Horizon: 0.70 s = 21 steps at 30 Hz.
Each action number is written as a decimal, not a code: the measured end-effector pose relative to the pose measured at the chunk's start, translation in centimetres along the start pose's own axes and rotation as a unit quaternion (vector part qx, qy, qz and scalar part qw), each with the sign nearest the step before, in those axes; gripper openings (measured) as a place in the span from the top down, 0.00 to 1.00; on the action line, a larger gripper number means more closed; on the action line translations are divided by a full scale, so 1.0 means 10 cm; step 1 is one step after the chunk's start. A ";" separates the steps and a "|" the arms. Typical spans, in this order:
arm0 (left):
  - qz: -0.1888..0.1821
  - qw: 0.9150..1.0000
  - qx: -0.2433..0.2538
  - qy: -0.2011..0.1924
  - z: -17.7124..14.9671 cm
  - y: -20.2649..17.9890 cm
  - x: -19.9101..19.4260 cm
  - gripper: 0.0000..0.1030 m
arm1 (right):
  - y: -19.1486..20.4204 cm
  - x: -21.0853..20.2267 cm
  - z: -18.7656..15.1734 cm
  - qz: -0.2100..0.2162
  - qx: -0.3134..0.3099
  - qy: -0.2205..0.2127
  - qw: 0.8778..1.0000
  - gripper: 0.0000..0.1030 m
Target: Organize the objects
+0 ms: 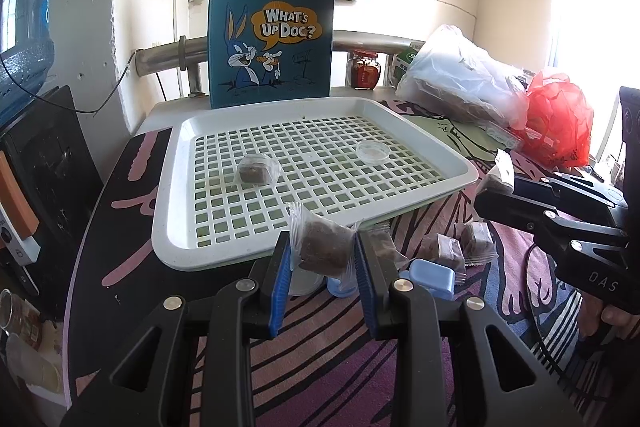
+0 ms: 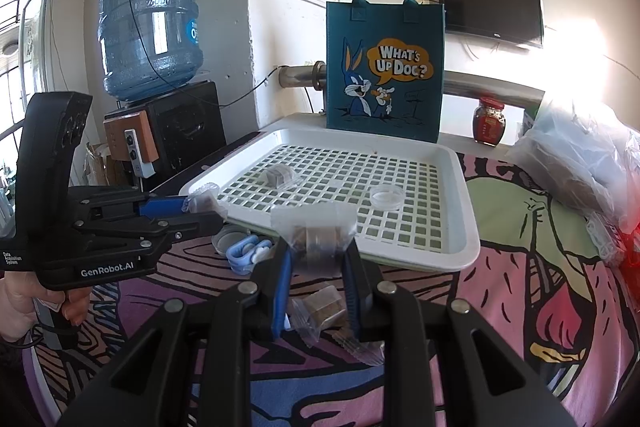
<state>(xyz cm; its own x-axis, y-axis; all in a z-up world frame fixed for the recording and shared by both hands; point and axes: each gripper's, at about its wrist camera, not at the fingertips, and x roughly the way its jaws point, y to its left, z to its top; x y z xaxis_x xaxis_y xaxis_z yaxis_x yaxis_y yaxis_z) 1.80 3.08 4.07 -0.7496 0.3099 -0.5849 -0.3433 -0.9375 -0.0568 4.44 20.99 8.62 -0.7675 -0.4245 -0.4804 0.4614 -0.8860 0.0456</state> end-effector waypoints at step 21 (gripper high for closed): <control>-0.004 1.000 -0.006 0.005 -0.01 0.02 0.03 0.72 | 0.01 0.00 0.01 0.001 0.001 0.000 1.000 0.77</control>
<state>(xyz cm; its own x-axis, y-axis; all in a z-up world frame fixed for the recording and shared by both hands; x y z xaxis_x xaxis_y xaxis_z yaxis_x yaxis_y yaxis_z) 1.59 2.96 3.83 -0.7413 0.3151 -0.5927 -0.3420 -0.9370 -0.0704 4.43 20.90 8.66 -0.7667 -0.4256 -0.4806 0.4613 -0.8859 0.0486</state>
